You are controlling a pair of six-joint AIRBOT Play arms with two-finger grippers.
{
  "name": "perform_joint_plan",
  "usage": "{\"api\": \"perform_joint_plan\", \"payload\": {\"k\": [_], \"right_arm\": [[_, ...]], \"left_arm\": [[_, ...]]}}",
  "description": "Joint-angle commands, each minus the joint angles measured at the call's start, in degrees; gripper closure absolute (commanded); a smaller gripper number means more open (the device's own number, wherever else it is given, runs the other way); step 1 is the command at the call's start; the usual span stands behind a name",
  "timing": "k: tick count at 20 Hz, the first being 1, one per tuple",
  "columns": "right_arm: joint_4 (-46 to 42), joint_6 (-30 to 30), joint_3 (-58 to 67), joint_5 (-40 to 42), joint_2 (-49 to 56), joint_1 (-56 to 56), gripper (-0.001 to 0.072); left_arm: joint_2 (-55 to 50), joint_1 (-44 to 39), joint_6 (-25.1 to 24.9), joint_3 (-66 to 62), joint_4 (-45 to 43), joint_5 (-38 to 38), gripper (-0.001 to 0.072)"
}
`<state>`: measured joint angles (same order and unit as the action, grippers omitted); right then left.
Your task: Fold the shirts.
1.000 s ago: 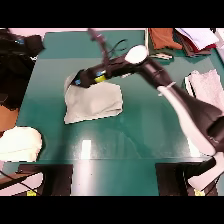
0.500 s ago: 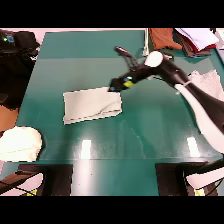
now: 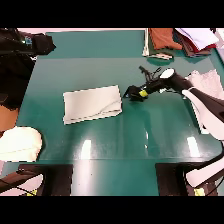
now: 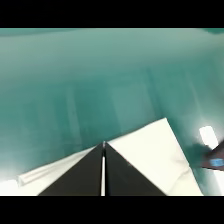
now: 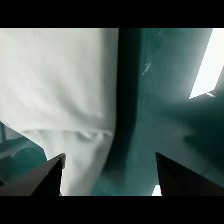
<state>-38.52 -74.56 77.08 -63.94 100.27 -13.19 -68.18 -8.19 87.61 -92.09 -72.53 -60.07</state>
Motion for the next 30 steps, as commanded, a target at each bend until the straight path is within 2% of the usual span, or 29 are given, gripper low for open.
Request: {"api": "perform_joint_plan", "payload": {"k": [1, 3, 5, 7, 9, 12, 16, 18, 24, 27, 30], "right_arm": [[6.2, 0.5, 5.5, -0.1, 7.6, -4.5, 0.0071], [8.2, 0.5, 9.8, -0.3, 11.9, -7.6, 0.0139], [8.5, 0.9, 14.0, -0.1, 15.2, -10.0, 0.0383], [8.4, 3.8, 17.1, 0.6, 16.2, -11.0, 0.0691], [6.6, 4.6, 19.4, 2.3, 14.6, -10.0, 0.0692], [-2.8, 1.9, 22.0, 1.6, 9.1, -4.5, 0.0692], [-14.6, -0.6, 21.9, -2.1, -0.5, 9.0, 0.0692], [-17.5, -0.6, 21.9, -4.4, -4.3, 17.2, 0.0692], [-18.0, -0.6, 21.9, -1.9, -7.8, 40.7, 0.0692], [-13.6, 1.7, 21.9, 1.6, -6.5, 47.2, 0.0692], [-9.1, 3.7, 22.3, 7.3, -6.2, 49.0, 0.0692]], "left_arm": [[-1.2, -0.3, -0.1, 0.0, 1.7, -0.5, 0.0685], [-1.2, -0.3, -0.1, 0.0, 2.4, -0.4, 0.0685], [-1.2, -0.3, -0.1, 0.0, 3.5, -0.5, 0.0685], [-1.2, -0.5, -0.3, 0.0, 5.0, -0.5, 0.0686], [-1.2, -2.7, -1.1, 0.0, 4.8, -0.2, 0.0686], [-1.2, -8.2, -1.1, 0.0, 3.0, 1.3, 0.0685], [-1.2, -13.5, -1.1, 0.0, 3.1, 4.0, 0.0685], [-1.2, -14.9, -1.0, 0.0, 3.1, 4.1, 0.0685], [-1.2, -15.7, 1.5, 0.0, 4.0, 4.0, 0.0685], [-1.2, -15.7, 2.6, 0.0, 4.0, 4.0, 0.0685], [-1.2, -15.7, 3.8, 0.0, 4.0, 3.8, 0.0685]]}}
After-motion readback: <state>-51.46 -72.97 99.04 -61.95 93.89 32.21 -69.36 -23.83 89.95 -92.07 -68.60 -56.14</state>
